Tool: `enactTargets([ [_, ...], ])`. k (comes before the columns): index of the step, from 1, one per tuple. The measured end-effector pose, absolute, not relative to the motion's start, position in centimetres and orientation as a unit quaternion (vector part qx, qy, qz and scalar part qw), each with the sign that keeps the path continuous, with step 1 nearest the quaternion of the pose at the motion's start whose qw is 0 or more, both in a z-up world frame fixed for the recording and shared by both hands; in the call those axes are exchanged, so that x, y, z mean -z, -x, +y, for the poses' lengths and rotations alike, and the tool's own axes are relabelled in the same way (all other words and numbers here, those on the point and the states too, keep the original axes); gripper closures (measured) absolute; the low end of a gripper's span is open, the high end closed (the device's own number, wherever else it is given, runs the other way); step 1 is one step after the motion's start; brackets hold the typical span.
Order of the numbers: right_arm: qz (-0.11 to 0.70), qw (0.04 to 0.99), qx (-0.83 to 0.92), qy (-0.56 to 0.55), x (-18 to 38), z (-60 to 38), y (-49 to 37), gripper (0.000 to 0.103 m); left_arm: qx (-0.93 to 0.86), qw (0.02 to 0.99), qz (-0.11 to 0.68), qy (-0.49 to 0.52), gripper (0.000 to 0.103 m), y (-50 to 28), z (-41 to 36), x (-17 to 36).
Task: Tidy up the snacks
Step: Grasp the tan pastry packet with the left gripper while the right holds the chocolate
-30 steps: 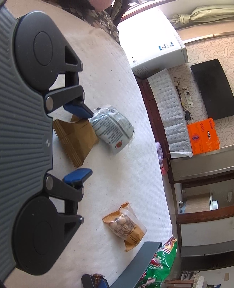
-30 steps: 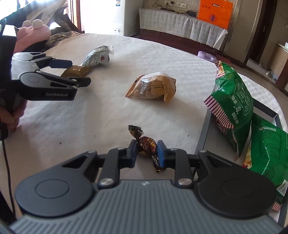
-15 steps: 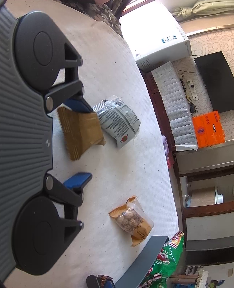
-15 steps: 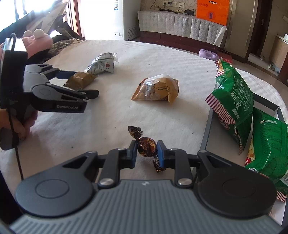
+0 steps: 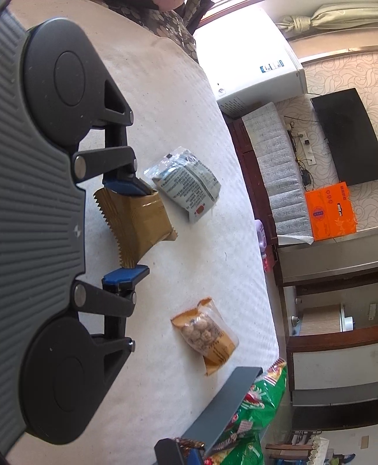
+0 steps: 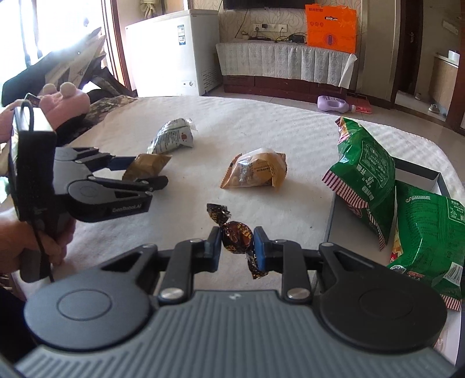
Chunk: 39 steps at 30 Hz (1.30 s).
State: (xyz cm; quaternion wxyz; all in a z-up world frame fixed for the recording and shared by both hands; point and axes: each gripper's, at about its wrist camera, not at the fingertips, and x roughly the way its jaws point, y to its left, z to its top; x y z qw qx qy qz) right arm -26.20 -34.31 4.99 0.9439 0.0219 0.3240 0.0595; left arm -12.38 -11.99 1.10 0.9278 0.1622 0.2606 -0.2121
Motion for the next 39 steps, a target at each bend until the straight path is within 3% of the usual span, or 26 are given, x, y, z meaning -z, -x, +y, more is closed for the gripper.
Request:
enactTargets([
  [39,0.235,0.969,-0.013,-0.072,-8.9,-38.8,33.2,0.076,0.274,0.924,0.235,-0.129,0.046,22.1,-21.5,-4.5],
])
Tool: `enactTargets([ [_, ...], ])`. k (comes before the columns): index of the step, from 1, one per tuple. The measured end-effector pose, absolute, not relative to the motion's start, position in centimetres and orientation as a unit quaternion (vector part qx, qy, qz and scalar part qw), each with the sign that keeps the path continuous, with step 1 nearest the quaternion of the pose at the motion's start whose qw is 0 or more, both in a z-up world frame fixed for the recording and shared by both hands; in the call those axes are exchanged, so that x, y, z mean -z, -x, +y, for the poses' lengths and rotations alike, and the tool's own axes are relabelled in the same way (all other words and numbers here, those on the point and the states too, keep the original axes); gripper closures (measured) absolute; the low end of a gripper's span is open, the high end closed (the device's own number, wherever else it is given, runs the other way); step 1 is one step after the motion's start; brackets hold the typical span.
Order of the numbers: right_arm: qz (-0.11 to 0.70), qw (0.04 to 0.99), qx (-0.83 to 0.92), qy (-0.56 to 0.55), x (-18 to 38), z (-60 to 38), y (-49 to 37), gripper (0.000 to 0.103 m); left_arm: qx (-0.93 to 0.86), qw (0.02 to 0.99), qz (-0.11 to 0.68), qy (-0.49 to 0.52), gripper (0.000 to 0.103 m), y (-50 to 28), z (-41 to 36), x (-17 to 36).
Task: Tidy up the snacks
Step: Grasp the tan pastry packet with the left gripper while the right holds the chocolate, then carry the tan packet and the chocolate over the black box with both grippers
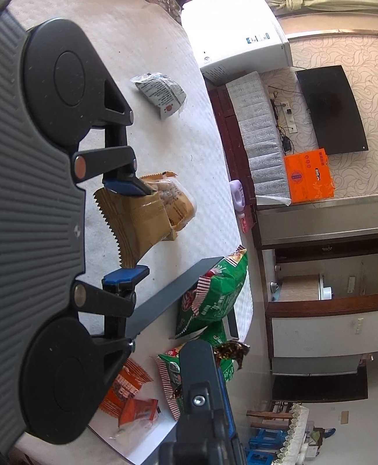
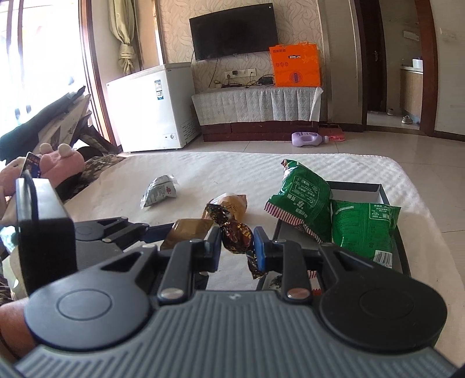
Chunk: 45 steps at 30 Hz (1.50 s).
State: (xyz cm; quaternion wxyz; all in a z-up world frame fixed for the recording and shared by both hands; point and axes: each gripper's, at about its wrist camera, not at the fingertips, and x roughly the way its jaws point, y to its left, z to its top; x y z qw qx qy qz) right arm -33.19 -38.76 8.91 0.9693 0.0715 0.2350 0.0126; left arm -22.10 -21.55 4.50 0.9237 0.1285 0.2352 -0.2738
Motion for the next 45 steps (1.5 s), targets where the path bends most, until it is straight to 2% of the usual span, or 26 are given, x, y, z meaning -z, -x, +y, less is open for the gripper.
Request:
enactTargets([
  [45,0.185,0.978,0.022,-0.094,-10.1,-43.2,36.8,0.076,0.346,0.904,0.222,-0.113,0.045,24.7,-29.0,-4.8],
])
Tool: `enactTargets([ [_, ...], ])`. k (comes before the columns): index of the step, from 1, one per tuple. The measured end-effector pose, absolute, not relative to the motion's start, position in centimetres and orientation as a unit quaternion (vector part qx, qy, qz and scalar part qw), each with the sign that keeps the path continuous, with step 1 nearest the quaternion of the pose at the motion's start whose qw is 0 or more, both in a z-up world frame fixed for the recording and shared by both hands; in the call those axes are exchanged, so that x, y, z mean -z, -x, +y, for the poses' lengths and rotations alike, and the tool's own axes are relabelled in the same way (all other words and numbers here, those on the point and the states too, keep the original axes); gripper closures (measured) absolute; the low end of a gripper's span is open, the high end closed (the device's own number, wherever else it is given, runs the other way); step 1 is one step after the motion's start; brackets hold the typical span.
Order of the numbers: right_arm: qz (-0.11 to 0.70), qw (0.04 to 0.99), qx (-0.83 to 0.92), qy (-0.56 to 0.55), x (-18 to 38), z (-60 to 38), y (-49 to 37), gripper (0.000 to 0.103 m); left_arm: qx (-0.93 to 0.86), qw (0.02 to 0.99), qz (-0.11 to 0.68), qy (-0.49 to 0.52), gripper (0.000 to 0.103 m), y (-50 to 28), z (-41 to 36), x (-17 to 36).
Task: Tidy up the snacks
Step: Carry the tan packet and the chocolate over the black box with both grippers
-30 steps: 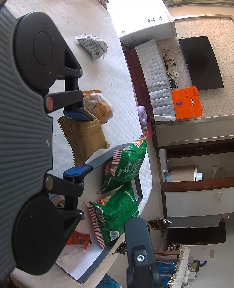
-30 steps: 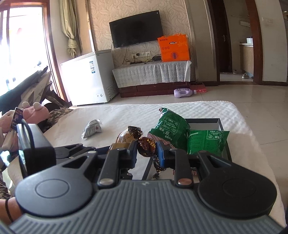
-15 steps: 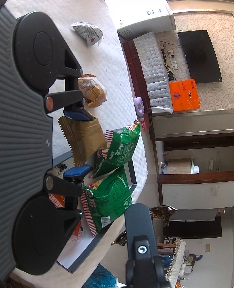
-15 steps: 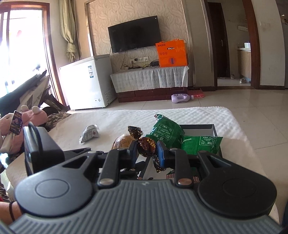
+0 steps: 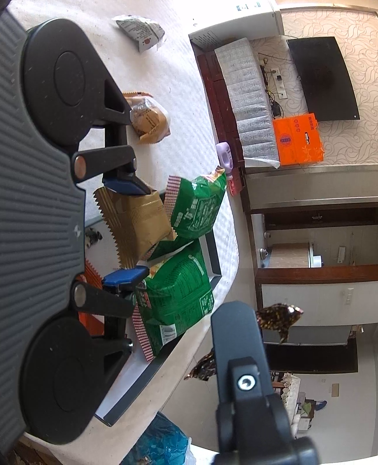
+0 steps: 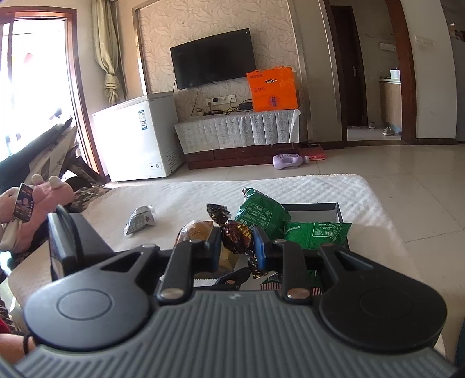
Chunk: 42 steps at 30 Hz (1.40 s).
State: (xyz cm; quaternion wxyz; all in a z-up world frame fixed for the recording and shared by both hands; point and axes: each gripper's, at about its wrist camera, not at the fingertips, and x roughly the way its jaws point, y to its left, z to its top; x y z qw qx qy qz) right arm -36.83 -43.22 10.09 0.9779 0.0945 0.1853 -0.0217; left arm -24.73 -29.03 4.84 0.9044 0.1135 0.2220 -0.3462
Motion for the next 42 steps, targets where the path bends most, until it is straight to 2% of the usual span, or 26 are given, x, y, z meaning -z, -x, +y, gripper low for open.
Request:
enactTargets([
  [34,0.166,0.976,0.06,-0.129,-10.1,-45.7,37.6,0.076,0.389,0.889,0.225,-0.09,0.045,24.5,-32.9,-3.1],
  [42,0.175,0.975,0.053,-0.128,-9.8,-45.6,37.2,0.076,0.398,0.881,0.231,-0.113,0.039,25.0,-33.3,-2.3],
])
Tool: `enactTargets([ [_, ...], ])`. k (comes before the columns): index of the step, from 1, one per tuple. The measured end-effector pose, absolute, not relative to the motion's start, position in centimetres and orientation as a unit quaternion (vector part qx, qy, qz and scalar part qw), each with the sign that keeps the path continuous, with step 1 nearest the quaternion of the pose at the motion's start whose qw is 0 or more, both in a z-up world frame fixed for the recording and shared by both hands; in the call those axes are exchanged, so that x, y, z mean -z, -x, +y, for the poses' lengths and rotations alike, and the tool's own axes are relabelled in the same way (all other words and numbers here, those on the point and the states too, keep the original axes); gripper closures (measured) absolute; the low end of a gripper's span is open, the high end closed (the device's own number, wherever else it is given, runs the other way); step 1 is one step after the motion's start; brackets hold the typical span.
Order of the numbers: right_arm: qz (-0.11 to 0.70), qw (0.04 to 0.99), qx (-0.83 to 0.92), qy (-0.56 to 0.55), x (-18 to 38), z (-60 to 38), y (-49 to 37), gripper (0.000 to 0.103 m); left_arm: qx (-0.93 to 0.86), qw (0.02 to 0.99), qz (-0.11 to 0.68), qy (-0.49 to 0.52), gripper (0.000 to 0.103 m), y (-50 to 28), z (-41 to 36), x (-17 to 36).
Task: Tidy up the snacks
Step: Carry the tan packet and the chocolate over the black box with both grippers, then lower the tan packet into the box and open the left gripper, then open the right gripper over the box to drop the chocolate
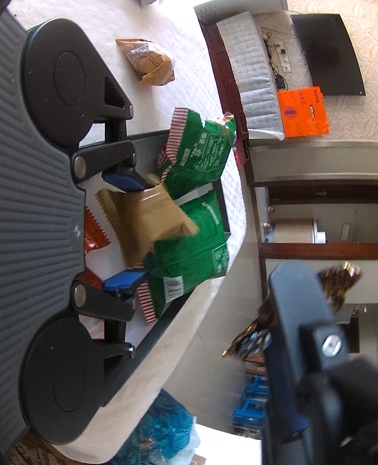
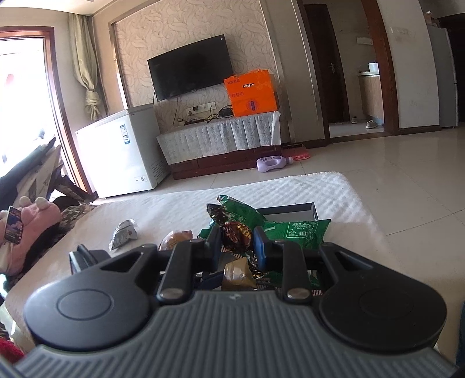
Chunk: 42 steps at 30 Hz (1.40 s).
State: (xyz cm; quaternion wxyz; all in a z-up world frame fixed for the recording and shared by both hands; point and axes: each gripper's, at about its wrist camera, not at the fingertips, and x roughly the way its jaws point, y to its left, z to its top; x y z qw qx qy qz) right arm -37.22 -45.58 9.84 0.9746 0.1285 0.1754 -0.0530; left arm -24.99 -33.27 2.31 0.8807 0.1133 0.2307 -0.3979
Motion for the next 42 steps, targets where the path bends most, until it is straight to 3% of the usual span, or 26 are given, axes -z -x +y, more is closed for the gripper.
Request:
enactTargets([
  [17,0.198,0.972,0.04,-0.121,-9.0,-45.1,36.2,0.076,0.421,0.867,0.22,-0.149,0.018,26.7,-33.0,-1.3],
  [42,0.252,0.96,0.046,-0.11,-7.1,-44.4,34.0,0.076,0.443,0.854,0.201,-0.184,0.016,30.0,-29.6,-2.2],
])
